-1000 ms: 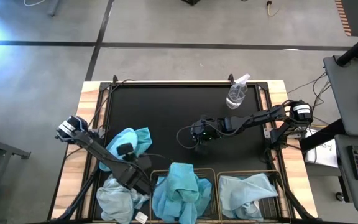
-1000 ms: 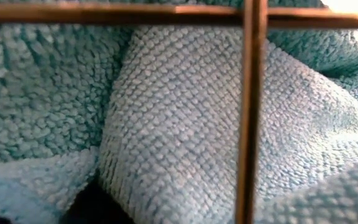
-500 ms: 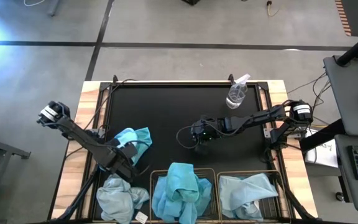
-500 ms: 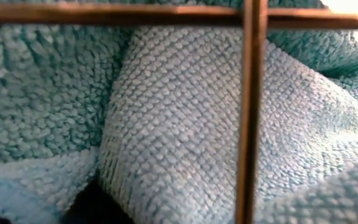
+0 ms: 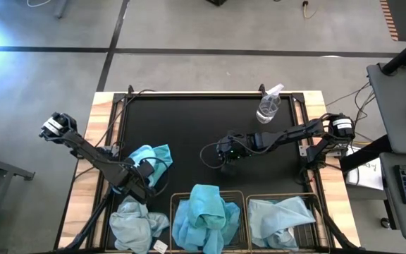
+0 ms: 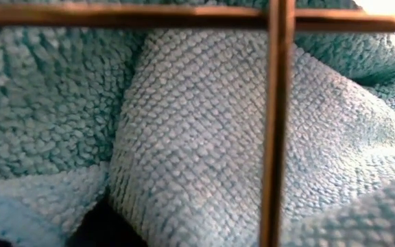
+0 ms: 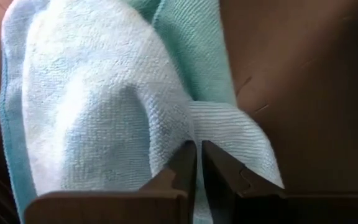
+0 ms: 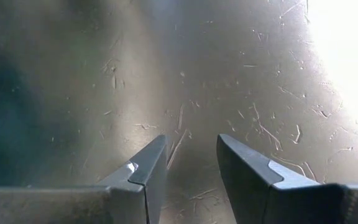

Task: Sort microfiber towel by color & place in baskets
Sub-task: Put the blue towel into the left wire basket

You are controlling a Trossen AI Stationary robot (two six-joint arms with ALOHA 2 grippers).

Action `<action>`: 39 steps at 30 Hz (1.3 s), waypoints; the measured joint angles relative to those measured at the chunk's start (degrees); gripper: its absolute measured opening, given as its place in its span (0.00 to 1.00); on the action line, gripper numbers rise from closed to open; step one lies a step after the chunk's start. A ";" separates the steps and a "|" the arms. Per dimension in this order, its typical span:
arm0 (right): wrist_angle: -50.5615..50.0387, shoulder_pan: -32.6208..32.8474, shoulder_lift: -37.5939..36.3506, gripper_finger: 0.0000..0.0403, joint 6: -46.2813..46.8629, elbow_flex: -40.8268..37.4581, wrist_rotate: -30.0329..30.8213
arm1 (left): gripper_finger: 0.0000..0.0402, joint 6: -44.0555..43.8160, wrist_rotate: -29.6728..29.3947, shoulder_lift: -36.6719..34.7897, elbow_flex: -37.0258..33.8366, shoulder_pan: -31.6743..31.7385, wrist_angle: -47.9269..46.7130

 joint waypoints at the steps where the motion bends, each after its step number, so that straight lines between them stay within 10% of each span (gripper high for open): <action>1: 0.00 -0.02 0.00 0.33 0.01 0.00 0.00 | 0.02 -0.01 0.00 0.00 0.40 0.00 -0.02; 22: 0.06 0.01 0.00 0.33 0.04 -0.82 0.00 | 0.02 -0.87 -3.97 0.00 11.38 -0.17 -11.12; 39: 0.48 0.00 0.00 0.33 1.65 -4.55 0.00 | 0.38 -2.30 -2.42 0.15 10.74 -0.15 -16.24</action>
